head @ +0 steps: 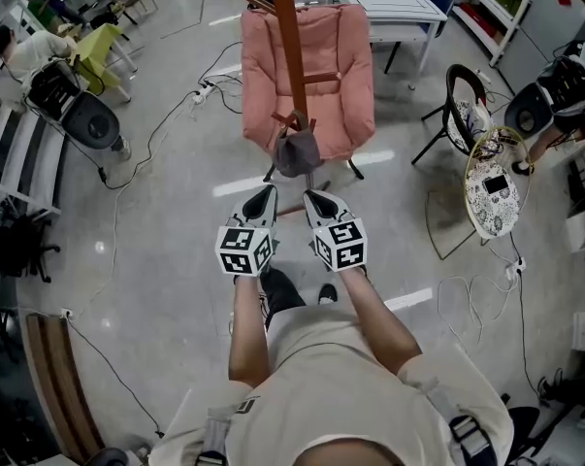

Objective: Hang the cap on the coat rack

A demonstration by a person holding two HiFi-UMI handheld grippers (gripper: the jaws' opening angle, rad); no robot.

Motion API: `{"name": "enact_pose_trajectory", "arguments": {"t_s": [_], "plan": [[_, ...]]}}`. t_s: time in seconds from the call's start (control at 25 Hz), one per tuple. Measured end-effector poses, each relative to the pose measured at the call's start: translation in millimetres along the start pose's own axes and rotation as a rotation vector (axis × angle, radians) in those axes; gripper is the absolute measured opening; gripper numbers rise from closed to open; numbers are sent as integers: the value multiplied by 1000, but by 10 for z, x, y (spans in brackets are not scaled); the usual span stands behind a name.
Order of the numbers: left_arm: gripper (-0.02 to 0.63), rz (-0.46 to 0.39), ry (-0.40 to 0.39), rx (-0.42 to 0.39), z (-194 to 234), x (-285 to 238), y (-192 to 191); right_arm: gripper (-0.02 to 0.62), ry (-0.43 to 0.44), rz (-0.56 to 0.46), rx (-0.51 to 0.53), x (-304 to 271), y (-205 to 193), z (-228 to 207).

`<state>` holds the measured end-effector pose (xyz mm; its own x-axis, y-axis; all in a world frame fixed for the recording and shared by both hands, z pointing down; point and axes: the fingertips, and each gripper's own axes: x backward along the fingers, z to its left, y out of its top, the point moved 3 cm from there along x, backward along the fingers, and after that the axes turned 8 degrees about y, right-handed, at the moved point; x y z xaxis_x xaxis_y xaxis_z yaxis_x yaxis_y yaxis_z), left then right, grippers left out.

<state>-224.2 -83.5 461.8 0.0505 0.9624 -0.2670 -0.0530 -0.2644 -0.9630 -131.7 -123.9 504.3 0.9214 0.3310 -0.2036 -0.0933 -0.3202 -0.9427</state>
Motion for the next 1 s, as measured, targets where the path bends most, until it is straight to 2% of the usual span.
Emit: {"name": "enact_pose_trajectory", "arguments": {"t_s": [0.36, 1.0], "plan": [[8, 5, -20, -4, -59, -4, -47, 5, -22, 9, 8, 46, -3, -52], [8, -3, 6, 13, 45, 82, -98, 5, -36, 31, 16, 31, -64, -94]]}}
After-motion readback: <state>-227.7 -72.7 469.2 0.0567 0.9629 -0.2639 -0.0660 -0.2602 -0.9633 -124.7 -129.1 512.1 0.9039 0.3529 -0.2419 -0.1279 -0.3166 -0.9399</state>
